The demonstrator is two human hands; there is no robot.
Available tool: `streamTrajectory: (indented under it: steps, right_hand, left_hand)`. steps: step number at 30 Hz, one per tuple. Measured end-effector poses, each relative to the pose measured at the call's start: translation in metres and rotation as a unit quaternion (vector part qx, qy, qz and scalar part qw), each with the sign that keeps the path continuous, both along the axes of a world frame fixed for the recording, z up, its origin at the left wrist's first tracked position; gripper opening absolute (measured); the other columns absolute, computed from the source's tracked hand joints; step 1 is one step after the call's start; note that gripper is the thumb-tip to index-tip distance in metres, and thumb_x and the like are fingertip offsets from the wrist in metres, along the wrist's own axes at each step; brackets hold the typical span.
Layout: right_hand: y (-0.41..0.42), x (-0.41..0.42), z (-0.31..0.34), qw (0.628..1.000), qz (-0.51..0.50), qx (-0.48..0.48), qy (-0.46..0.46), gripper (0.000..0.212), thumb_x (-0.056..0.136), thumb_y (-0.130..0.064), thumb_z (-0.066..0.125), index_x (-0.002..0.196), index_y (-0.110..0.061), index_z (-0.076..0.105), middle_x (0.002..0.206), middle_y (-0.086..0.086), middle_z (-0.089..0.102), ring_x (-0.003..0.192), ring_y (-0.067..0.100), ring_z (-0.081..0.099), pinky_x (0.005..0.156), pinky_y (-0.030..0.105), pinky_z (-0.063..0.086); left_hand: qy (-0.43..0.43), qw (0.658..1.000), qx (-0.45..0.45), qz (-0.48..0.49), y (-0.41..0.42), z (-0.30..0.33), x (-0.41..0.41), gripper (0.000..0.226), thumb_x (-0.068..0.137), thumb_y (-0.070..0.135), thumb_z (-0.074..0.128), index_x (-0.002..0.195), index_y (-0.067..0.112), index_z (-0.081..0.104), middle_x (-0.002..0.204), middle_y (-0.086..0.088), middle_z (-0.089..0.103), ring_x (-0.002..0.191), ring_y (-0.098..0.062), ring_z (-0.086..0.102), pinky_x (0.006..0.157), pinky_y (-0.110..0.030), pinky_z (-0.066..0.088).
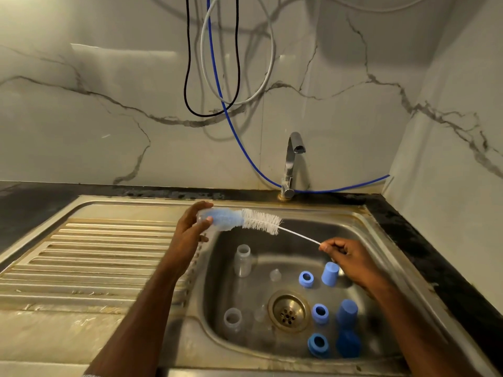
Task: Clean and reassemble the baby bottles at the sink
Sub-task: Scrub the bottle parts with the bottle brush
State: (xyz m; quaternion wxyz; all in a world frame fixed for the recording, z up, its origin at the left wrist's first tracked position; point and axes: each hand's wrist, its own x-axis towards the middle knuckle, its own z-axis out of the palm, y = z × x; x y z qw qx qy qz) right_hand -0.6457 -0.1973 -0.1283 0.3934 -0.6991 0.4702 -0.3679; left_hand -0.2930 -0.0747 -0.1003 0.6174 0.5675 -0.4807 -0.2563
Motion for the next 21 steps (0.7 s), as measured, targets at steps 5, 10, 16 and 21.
streamTrajectory:
  steps: [5,10,16,21]
  right_hand:
    - [0.0,-0.001,-0.003,1.0,0.0,0.01,-0.009,0.016,0.094,-0.013,0.068,0.083,-0.022,0.075,0.081,-0.005,0.076,0.082,0.012,0.069,0.077,0.021,0.052]
    - [-0.003,-0.019,0.006,0.998,-0.035,-0.018,-0.052,0.01,0.089,-0.016,0.074,0.09,-0.025,0.076,0.086,-0.011,0.077,0.084,-0.001,0.07,0.078,0.019,0.049]
    - [0.002,-0.005,0.005,0.999,-0.014,-0.025,-0.046,0.013,0.089,-0.013,0.074,0.087,-0.026,0.076,0.086,-0.012,0.076,0.084,-0.001,0.069,0.074,0.011,0.05]
    - [0.0,-0.01,0.007,0.997,-0.04,-0.03,-0.051,0.016,0.09,-0.01,0.072,0.086,-0.025,0.074,0.084,-0.006,0.075,0.083,0.01,0.068,0.081,0.025,0.051]
  left_hand:
    - [-0.097,0.995,-0.003,0.014,0.001,0.0,-0.004,0.044,0.094,0.018,0.07,0.131,0.032,0.052,0.126,0.006,0.06,0.097,-0.019,0.066,0.063,-0.027,0.058]
    - [0.011,1.0,0.009,0.024,0.004,0.004,0.005,0.028,0.097,0.056,0.055,0.105,0.032,0.065,0.086,-0.011,0.068,0.054,-0.023,0.059,0.043,-0.027,0.045]
    - [0.061,0.996,0.057,-0.033,0.003,0.003,0.002,0.049,0.09,0.071,0.051,0.09,0.028,0.074,0.064,-0.012,0.062,0.044,-0.02,0.052,0.04,-0.023,0.041]
    - [0.115,0.991,0.057,0.039,0.003,0.007,0.005,0.07,0.088,0.075,0.047,0.092,0.009,0.071,0.057,-0.012,0.058,0.04,-0.017,0.048,0.039,-0.021,0.038]
